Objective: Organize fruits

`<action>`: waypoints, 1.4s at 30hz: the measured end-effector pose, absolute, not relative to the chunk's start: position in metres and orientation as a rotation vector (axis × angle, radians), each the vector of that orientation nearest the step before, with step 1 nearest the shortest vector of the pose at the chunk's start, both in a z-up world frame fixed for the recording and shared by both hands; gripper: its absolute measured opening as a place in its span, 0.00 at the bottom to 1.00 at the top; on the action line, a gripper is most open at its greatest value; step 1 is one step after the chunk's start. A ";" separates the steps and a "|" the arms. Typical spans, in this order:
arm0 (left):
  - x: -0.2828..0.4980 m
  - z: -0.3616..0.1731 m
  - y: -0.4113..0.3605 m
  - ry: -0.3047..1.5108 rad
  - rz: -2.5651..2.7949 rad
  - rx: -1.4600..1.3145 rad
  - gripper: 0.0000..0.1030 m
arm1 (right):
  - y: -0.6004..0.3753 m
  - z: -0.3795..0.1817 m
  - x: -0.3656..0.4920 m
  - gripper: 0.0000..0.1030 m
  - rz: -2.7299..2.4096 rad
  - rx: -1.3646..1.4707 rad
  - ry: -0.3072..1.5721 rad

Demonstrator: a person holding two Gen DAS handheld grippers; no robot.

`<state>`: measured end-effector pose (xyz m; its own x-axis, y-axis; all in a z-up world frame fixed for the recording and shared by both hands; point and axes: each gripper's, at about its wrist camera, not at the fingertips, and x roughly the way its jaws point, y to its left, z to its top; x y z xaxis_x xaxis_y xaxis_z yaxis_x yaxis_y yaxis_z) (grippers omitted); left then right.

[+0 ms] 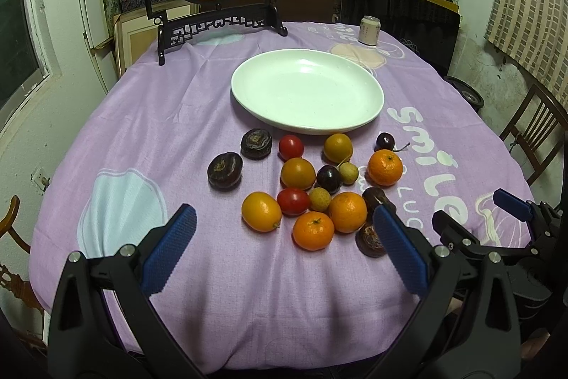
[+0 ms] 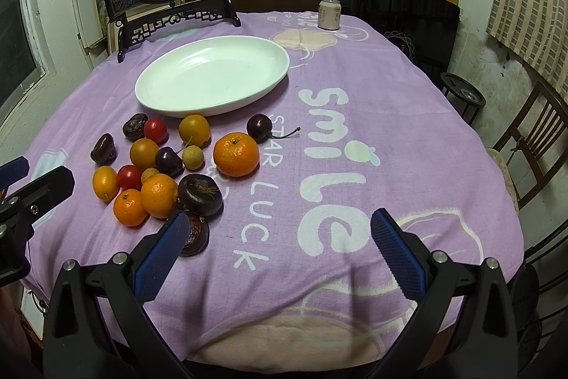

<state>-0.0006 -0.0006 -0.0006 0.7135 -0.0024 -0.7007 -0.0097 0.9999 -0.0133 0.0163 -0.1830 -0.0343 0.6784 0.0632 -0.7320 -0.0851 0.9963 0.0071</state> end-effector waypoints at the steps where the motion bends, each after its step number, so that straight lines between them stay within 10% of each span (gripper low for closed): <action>1: -0.001 -0.001 -0.001 0.777 0.004 -0.017 0.98 | -0.184 -0.035 0.016 0.99 0.083 -0.030 0.821; 42: -0.002 -0.018 0.002 0.815 0.001 -0.029 0.98 | -0.172 -0.038 0.015 0.99 0.100 -0.044 0.840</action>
<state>-0.0020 0.0017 -0.0182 0.6856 -0.0100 -0.7279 -0.0125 0.9996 -0.0255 0.0149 -0.1724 -0.0378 0.6630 0.0708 -0.7453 -0.1057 0.9944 0.0005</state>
